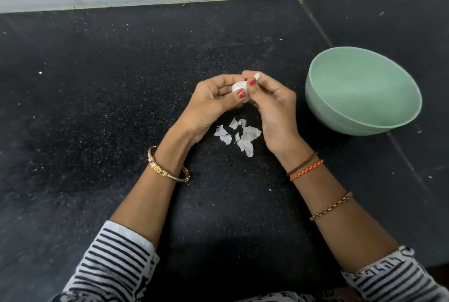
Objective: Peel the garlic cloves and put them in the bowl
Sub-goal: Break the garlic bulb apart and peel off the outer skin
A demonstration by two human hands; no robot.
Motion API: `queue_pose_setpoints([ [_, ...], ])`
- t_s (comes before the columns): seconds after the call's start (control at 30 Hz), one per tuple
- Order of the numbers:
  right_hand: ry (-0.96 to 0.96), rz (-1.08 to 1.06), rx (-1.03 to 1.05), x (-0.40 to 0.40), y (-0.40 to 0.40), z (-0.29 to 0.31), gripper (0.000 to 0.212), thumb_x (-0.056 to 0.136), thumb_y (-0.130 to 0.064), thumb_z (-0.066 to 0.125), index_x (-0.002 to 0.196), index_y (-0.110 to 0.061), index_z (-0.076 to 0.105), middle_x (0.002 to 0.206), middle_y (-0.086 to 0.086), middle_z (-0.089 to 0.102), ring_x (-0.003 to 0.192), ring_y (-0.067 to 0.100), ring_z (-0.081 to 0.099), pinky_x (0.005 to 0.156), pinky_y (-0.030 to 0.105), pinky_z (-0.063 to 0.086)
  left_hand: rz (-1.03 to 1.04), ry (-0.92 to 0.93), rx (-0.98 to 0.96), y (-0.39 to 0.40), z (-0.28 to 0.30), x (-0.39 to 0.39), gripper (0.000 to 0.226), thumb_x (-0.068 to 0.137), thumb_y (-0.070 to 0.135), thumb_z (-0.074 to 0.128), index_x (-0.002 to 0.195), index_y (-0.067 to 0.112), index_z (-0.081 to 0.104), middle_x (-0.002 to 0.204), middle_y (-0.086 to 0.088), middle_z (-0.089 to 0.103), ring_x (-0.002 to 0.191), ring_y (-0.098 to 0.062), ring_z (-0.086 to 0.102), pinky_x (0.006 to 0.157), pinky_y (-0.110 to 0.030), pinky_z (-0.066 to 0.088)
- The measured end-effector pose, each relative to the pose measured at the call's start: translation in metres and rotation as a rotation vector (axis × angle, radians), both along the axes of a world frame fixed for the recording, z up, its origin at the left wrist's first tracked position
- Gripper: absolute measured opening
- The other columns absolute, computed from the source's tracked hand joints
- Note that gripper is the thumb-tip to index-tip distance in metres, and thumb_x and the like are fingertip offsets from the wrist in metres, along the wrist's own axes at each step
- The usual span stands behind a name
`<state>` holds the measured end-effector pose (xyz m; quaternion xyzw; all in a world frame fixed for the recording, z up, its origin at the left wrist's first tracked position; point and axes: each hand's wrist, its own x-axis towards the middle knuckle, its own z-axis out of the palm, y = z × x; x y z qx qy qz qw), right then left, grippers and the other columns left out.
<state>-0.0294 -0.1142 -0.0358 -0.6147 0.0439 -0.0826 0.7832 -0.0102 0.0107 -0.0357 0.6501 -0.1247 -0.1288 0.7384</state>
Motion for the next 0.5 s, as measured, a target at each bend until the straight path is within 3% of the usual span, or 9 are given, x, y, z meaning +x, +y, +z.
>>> queue_pose_setpoints([
  [0.1, -0.042, -0.074, -0.148, 0.0, 0.0, -0.002, 0.022, 0.084, 0.0, 0.063, 0.105, -0.004, 0.066, 0.091, 0.0, 0.067, 0.085, 0.003, 0.066, 0.077, 0.018, 0.051, 0.017, -0.022, 0.049, 0.0, -0.001, 0.0, 0.024, 0.083, -0.002, 0.059, 0.107, 0.003, 0.059, 0.09, -0.002, 0.07, 0.087, -0.011, 0.065, 0.081, -0.021, 0.053],
  [0.23, -0.115, -0.191, -0.303, 0.002, 0.003, -0.007, 0.017, 0.081, 0.003, 0.064, 0.097, 0.0, 0.07, 0.092, 0.009, 0.07, 0.084, 0.011, 0.067, 0.076, 0.022, 0.053, 0.116, -0.088, 0.071, -0.003, -0.004, 0.001, 0.034, 0.08, -0.008, 0.063, 0.113, -0.007, 0.056, 0.106, -0.017, 0.065, 0.097, -0.024, 0.061, 0.09, -0.029, 0.051],
  [0.4, -0.116, -0.297, -0.282, 0.008, 0.004, -0.007, 0.012, 0.084, -0.002, 0.064, 0.093, -0.002, 0.072, 0.081, -0.005, 0.069, 0.081, 0.012, 0.067, 0.076, 0.031, 0.056, 0.193, -0.09, 0.001, -0.011, -0.003, -0.004, 0.033, 0.079, -0.01, 0.062, 0.112, -0.006, 0.059, 0.1, -0.01, 0.067, 0.092, -0.016, 0.065, 0.086, -0.026, 0.053],
  [0.5, -0.113, -0.266, -0.229, 0.006, 0.007, -0.005, 0.015, 0.084, -0.004, 0.065, 0.098, -0.002, 0.071, 0.083, -0.004, 0.069, 0.082, 0.01, 0.067, 0.077, 0.03, 0.056, 0.268, -0.064, -0.07, -0.009, -0.002, -0.005, 0.028, 0.076, -0.012, 0.064, 0.102, -0.003, 0.062, 0.088, -0.002, 0.07, 0.085, -0.013, 0.067, 0.08, -0.024, 0.055],
])
